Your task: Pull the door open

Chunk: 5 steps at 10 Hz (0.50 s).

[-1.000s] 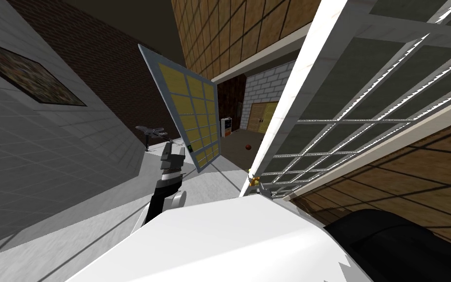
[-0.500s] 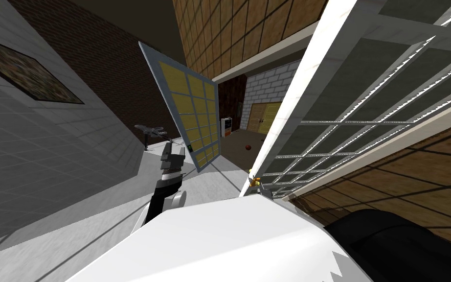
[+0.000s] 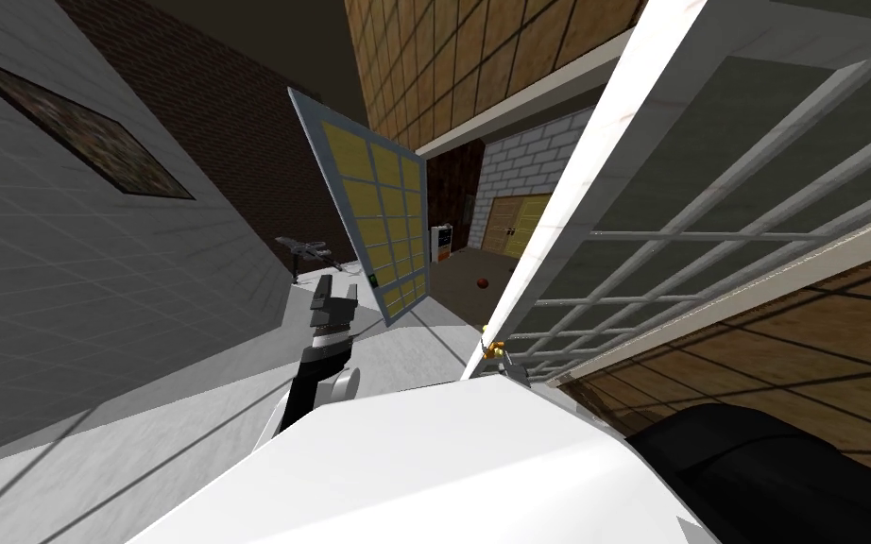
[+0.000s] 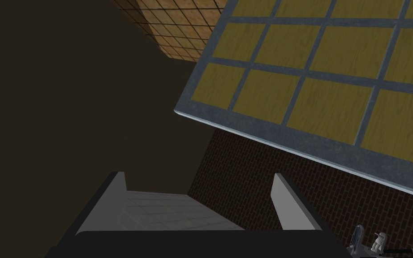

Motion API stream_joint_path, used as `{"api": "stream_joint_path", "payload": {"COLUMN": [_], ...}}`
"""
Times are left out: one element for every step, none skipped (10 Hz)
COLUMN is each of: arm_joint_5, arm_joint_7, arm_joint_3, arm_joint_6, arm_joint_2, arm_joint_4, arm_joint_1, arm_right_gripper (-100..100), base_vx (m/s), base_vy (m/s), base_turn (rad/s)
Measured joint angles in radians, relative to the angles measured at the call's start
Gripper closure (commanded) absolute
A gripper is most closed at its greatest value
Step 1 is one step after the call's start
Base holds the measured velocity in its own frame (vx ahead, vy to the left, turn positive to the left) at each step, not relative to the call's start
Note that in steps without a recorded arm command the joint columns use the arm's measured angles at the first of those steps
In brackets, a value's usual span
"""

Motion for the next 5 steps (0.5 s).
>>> {"api": "stream_joint_path", "payload": {"arm_joint_5": [0.004, 0.005, 0.009, 0.011, 0.013], "arm_joint_7": [-0.014, -0.015, -0.020, -0.027, -0.033], "arm_joint_3": [0.008, 0.015, 0.022, 0.028, 0.033], "arm_joint_6": [-0.008, -0.007, -0.010, -0.014, -0.014], "arm_joint_2": [-0.006, -0.010, -0.015, -0.019, -0.025], "arm_joint_4": [0.008, 0.000, 0.004, 0.009, 0.006], "arm_joint_1": [0.003, 0.014, 0.015, 0.012, 0.014], "arm_right_gripper": [-100, -100, -100, -100, -100], "base_vx": [-0.130, -0.162, -0.158, -0.104, -0.078], "base_vy": [-0.027, -0.017, -0.029, -0.020, -0.015], "base_turn": [0.036, 0.077, 0.081, 0.053, 0.037]}}
